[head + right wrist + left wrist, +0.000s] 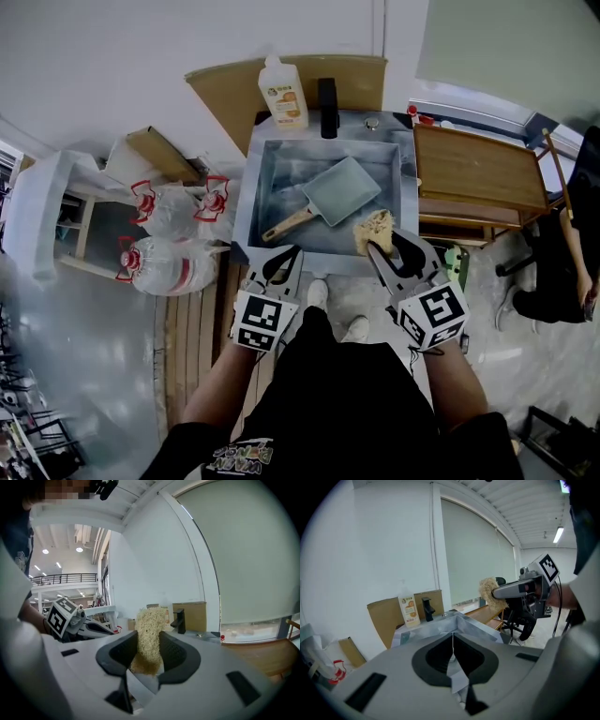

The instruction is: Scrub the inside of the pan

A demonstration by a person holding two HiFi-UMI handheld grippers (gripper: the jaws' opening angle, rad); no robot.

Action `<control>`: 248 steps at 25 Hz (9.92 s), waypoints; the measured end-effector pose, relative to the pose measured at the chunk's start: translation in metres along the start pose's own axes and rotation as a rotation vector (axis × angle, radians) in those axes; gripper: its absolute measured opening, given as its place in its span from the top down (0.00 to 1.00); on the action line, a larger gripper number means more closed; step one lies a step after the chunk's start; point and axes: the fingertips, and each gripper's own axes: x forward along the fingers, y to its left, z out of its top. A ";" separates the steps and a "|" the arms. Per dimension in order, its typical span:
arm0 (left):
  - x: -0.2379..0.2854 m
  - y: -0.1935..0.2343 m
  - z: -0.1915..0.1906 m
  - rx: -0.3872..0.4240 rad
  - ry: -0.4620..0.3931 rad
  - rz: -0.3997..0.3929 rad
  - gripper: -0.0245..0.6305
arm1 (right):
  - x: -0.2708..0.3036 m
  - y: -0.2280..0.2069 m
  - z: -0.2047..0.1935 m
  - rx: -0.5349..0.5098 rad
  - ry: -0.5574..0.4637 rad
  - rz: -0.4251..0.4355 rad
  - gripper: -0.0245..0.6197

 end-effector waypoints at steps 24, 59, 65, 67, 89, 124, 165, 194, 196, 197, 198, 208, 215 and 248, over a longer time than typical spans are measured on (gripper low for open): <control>0.113 0.073 -0.069 0.050 0.261 -0.271 0.77 | 0.118 -0.044 -0.026 0.114 0.136 -0.151 0.74; 0.212 0.071 -0.203 0.099 0.689 -0.494 0.65 | 0.214 -0.084 -0.093 0.215 0.343 -0.213 0.74; 0.216 0.073 -0.214 0.113 0.710 -0.472 0.68 | 0.227 -0.082 -0.108 0.219 0.392 -0.201 0.74; 0.216 0.073 -0.213 0.107 0.706 -0.468 0.70 | 0.233 -0.081 -0.115 0.217 0.414 -0.188 0.74; 0.216 0.072 -0.212 0.104 0.705 -0.476 0.70 | 0.317 -0.069 -0.223 0.030 0.817 0.123 0.74; 0.216 0.074 -0.212 0.099 0.708 -0.466 0.70 | 0.318 -0.158 -0.249 -0.044 1.007 -0.047 0.74; 0.216 0.073 -0.212 0.082 0.711 -0.466 0.70 | 0.278 -0.179 -0.193 0.098 0.803 -0.195 0.74; 0.216 0.074 -0.213 0.085 0.713 -0.463 0.70 | 0.302 -0.080 -0.261 -0.041 1.005 0.019 0.74; 0.216 0.074 -0.213 0.088 0.713 -0.459 0.70 | 0.301 -0.086 -0.262 -0.031 1.009 0.012 0.74; 0.217 0.075 -0.213 0.090 0.712 -0.456 0.70 | 0.301 -0.089 -0.262 -0.025 1.010 0.006 0.74; 0.217 0.075 -0.213 0.091 0.711 -0.456 0.70 | 0.301 -0.092 -0.262 -0.023 1.010 -0.002 0.74; 0.216 0.075 -0.214 0.089 0.714 -0.455 0.70 | 0.295 -0.127 -0.259 -0.013 1.010 -0.067 0.74; 0.216 0.075 -0.213 0.081 0.715 -0.462 0.70 | 0.289 -0.154 -0.259 -0.011 1.013 -0.126 0.74; 0.216 0.075 -0.212 0.068 0.713 -0.459 0.70 | 0.270 -0.201 -0.231 -0.031 0.990 -0.225 0.74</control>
